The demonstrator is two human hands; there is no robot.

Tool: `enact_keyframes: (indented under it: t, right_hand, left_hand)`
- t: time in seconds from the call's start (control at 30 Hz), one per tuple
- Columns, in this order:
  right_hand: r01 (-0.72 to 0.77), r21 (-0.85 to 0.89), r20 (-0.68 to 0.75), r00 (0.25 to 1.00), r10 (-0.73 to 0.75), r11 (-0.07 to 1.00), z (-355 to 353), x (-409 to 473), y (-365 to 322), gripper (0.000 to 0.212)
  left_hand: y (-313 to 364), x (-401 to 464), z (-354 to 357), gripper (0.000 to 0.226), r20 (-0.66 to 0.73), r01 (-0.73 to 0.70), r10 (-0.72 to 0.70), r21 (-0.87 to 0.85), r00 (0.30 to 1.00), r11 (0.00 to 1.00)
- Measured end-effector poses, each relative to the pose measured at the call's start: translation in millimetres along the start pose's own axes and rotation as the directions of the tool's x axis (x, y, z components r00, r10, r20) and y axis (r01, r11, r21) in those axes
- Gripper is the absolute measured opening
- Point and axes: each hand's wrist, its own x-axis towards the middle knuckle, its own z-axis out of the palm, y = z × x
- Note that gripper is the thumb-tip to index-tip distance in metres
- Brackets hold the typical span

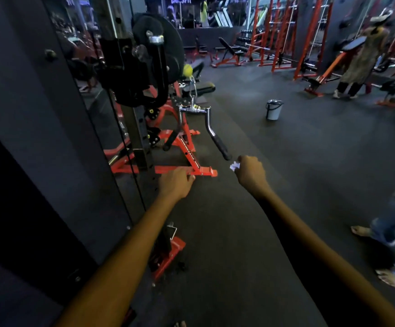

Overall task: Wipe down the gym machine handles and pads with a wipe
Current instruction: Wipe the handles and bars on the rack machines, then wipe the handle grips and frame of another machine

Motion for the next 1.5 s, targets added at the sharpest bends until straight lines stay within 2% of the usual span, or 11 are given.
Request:
enact_keyframes:
  t: [0.27, 0.4, 0.57, 0.9, 1.13, 1.3, 1.5]
  right_hand:
    - [-0.086, -0.031, -0.009, 0.996, 0.086, 0.996, -10.5, -52.8, 83.2, 0.024]
    - [-0.069, -0.068, -0.047, 0.997, 0.066, 0.995, -17.7, -56.3, 116.1, 0.026]
    - [-0.023, -0.029, -0.046, 0.999, 0.022, 0.999, -21.2, -24.5, 156.5, 0.014]
    - [0.021, -0.058, 0.038, 0.999, -0.019, 0.998, -38.9, 116.2, 222.5, 0.023]
    - [0.018, -0.045, 0.077, 0.997, -0.014, 0.999, -33.7, 218.3, 266.2, 0.028]
    - [0.136, -0.029, 0.143, 0.981, -0.131, 0.99, -20.6, 313.3, 287.1, 0.022]
    - [0.361, -0.083, 0.217, 0.916, -0.336, 0.929, -7.6, 447.3, 303.5, 0.017]
  left_hand:
    - [79.9, -49.9, 54.8, 0.044, -0.01, -0.125, 0.124, -0.152, 0.992, 0.98]
    - [115.5, -39.0, 71.2, 0.047, -0.02, -0.156, 0.155, -0.201, 0.988, 0.967]
    - [153.0, 1.5, 94.5, 0.048, -0.015, -0.161, 0.162, -0.234, 0.987, 0.959]
    - [228.7, 125.3, 130.7, 0.049, -0.005, -0.07, 0.071, -0.267, 0.997, 0.961]
    - [269.2, 213.5, 151.8, 0.05, 0.023, -0.038, 0.043, -0.183, 0.999, 0.982]
    - [289.5, 295.3, 170.2, 0.052, -0.007, 0.021, -0.022, -0.141, 1.0, 0.99]
    - [319.6, 389.9, 186.3, 0.05, -0.033, 0.179, -0.183, -0.11, 0.983, 0.978]
